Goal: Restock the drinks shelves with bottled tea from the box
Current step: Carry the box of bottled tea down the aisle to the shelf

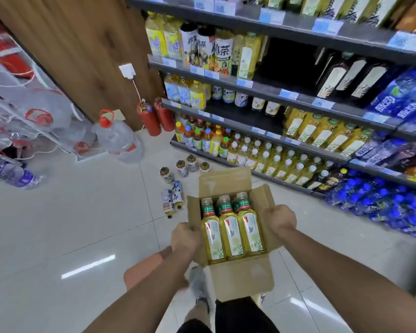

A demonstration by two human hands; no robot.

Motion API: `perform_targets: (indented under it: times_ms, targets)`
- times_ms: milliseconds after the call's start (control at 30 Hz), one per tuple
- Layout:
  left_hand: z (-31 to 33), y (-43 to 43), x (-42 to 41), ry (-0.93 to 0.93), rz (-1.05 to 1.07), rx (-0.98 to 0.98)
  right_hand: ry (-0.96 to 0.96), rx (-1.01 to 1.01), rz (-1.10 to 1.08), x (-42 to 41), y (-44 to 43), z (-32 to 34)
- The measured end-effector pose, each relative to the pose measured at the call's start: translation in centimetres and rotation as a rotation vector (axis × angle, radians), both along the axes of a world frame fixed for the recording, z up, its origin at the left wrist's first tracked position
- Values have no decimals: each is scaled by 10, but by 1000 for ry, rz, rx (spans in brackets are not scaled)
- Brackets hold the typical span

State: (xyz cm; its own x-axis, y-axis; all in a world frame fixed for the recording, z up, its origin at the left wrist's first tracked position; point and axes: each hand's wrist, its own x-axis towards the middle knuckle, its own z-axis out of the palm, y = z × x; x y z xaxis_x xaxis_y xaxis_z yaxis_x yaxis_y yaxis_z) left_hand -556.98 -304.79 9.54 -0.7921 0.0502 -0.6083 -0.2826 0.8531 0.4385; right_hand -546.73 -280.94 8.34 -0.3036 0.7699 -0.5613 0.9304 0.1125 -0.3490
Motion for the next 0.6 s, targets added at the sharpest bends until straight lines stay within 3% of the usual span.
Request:
perform_targets:
  times_ms: [233,600]
  targets:
    - [-8,49,-109,59,-209,-55,18,-15,-138,-68,25,-16]
    - [-53,139,-188,16,-282,-82,26,-56,-286,-120,86,-63]
